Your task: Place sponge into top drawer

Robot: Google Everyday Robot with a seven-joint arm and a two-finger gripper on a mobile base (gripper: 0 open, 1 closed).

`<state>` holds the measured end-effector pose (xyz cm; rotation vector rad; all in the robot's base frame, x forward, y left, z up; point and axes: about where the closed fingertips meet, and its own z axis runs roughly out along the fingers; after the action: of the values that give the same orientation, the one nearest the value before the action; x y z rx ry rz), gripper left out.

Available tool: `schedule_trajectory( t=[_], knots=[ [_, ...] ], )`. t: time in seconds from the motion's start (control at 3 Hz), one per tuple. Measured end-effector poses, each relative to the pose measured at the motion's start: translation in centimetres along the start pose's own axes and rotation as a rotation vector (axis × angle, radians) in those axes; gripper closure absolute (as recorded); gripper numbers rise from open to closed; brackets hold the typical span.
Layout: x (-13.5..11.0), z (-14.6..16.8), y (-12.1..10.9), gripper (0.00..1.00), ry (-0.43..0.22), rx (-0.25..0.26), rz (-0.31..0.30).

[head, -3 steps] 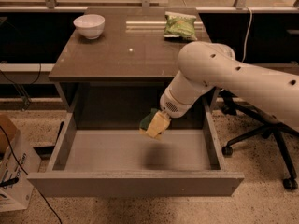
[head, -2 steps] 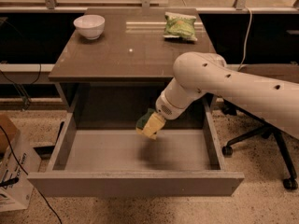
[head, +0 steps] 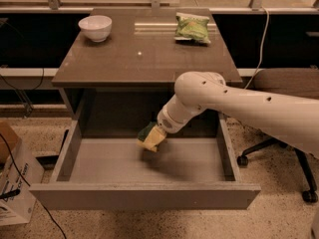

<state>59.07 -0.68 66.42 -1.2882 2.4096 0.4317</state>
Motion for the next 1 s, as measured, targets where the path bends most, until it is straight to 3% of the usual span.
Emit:
schedule_trajectory(
  t=[0.33,1.0],
  knots=[
    [0.37,1.75,0.58,0.5,0.001,-0.034,0.007],
    [0.39,1.94,0.74,0.04,0.005,-0.037,0.004]
  ],
)
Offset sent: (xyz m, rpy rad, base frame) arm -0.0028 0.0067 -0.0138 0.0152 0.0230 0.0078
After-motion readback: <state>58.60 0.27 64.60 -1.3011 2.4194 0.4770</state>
